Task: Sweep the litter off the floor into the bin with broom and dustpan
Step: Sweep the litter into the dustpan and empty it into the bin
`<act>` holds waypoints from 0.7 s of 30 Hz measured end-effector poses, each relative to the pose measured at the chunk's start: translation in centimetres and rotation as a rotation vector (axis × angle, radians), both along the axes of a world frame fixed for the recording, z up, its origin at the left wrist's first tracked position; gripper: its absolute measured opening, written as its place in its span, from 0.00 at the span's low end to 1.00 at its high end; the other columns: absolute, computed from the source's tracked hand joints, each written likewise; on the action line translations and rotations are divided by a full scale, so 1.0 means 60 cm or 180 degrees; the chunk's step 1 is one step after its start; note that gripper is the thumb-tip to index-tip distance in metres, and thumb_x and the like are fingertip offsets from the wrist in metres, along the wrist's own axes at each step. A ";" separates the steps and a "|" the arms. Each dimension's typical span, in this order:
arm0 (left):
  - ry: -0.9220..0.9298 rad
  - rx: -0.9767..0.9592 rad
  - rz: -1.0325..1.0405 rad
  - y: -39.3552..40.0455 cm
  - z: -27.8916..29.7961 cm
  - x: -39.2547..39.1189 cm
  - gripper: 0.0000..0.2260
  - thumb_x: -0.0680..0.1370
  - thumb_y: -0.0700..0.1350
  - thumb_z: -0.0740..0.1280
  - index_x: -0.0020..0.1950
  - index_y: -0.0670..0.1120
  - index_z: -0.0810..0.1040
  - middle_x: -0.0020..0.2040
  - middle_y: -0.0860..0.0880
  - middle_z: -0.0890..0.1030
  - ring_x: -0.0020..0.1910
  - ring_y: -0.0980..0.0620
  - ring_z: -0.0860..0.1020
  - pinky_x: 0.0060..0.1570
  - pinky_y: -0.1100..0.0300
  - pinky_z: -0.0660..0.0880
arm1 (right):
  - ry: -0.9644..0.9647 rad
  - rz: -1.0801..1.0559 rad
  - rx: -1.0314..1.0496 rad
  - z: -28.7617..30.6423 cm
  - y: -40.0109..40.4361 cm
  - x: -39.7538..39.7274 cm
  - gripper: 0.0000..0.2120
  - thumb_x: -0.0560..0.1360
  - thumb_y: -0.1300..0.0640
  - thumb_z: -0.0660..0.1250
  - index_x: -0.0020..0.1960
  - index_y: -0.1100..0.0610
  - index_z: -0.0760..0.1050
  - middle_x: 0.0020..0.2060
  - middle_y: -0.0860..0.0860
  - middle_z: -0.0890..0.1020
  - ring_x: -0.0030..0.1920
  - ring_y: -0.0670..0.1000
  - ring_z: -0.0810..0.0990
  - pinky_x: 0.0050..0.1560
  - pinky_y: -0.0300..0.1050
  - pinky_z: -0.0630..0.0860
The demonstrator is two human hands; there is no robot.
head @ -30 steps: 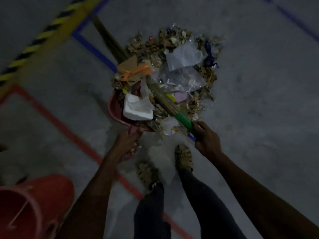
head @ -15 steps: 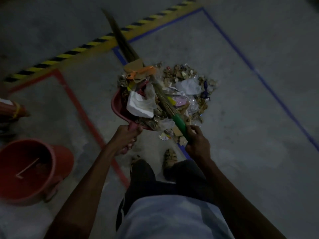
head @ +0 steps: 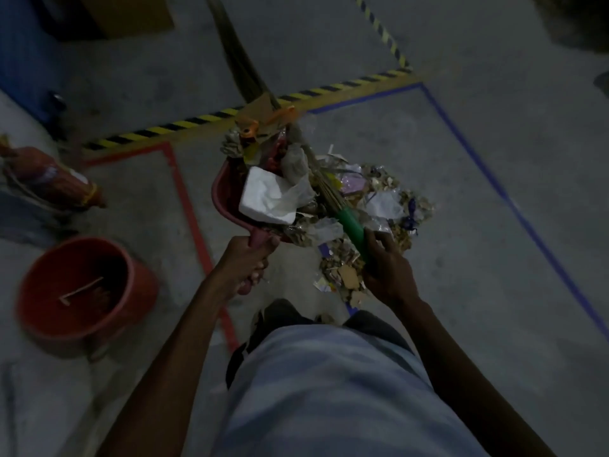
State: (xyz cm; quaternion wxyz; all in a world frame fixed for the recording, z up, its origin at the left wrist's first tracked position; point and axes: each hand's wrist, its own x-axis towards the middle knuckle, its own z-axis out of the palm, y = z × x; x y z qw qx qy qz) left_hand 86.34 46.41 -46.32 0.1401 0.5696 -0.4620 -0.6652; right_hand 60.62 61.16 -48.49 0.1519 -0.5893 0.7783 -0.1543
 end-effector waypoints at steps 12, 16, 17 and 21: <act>0.0040 0.0084 0.1353 0.121 0.067 0.092 0.19 0.78 0.59 0.70 0.38 0.48 0.70 0.29 0.49 0.67 0.21 0.56 0.63 0.24 0.68 0.59 | -0.0079 0.1458 -0.0350 0.078 -0.080 0.026 0.30 0.72 0.64 0.71 0.73 0.60 0.69 0.69 0.59 0.70 0.52 0.61 0.80 0.44 0.45 0.78; 0.0104 0.0188 0.1939 0.168 0.061 0.147 0.23 0.70 0.66 0.74 0.36 0.49 0.70 0.29 0.50 0.68 0.23 0.55 0.63 0.29 0.65 0.56 | -0.0215 0.1986 -0.0559 0.086 -0.123 0.072 0.27 0.74 0.59 0.72 0.71 0.59 0.71 0.65 0.58 0.74 0.52 0.60 0.81 0.46 0.54 0.82; 0.0063 0.0220 0.2063 0.176 0.057 0.158 0.21 0.74 0.63 0.72 0.36 0.49 0.70 0.29 0.50 0.67 0.23 0.55 0.63 0.27 0.66 0.56 | -0.0249 0.2125 -0.0581 0.086 -0.135 0.083 0.26 0.74 0.58 0.71 0.71 0.58 0.72 0.64 0.57 0.74 0.50 0.59 0.81 0.44 0.55 0.82; 0.0252 0.0082 0.2456 0.191 0.046 0.222 0.17 0.81 0.54 0.68 0.38 0.48 0.67 0.28 0.49 0.66 0.20 0.56 0.62 0.22 0.67 0.58 | -0.0215 0.2615 -0.0525 0.077 -0.187 0.160 0.21 0.77 0.57 0.68 0.69 0.58 0.74 0.64 0.56 0.74 0.38 0.56 0.81 0.39 0.51 0.79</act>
